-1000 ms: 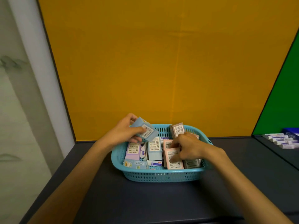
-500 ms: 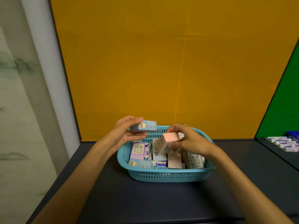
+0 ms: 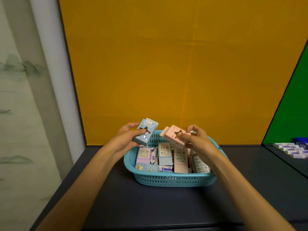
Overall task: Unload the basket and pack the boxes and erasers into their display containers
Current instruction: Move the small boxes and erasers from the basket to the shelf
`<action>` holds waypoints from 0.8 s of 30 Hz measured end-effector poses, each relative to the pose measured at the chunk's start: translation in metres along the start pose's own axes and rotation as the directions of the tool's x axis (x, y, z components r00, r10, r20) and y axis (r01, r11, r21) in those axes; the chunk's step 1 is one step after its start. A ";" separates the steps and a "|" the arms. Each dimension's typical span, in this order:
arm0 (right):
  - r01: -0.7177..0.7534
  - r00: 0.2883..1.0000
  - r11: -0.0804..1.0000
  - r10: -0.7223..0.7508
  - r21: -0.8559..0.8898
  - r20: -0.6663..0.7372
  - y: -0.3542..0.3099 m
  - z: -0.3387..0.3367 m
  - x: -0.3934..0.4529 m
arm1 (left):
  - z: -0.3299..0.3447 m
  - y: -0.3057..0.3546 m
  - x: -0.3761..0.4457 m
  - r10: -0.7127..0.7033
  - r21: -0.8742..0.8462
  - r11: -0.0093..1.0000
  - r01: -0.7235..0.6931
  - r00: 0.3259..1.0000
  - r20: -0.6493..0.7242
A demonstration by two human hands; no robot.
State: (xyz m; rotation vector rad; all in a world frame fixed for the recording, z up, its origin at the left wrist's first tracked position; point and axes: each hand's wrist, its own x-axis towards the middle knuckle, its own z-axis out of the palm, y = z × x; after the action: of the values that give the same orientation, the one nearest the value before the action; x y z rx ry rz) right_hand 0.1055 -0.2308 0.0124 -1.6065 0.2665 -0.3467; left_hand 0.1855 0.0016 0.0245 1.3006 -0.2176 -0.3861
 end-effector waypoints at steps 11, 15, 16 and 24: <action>-0.108 0.994 0.981 0.110 0.159 -0.008 -0.012 0.004 -0.021 | 0.004 -0.004 -0.020 0.053 0.105 0.992 -0.073 0.981 0.186; -0.040 0.999 0.994 0.042 0.105 -0.023 -0.014 0.002 -0.037 | 0.009 -0.005 -0.026 0.090 0.167 0.978 -0.122 0.978 0.191; -0.027 0.999 0.996 0.030 0.089 -0.033 -0.013 0.000 -0.041 | 0.012 -0.006 -0.028 0.094 0.178 0.975 -0.131 0.975 0.201; 0.046 0.982 0.998 -0.035 0.054 -0.183 -0.008 -0.043 -0.079 | 0.058 -0.021 -0.031 0.107 0.211 0.961 -0.179 0.944 0.312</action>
State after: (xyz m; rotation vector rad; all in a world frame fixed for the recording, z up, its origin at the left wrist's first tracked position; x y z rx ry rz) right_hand 0.0162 -0.2400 0.0172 -1.5267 0.3607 -0.5295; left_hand 0.1320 -0.0423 0.0208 1.4476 -0.6271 -0.4404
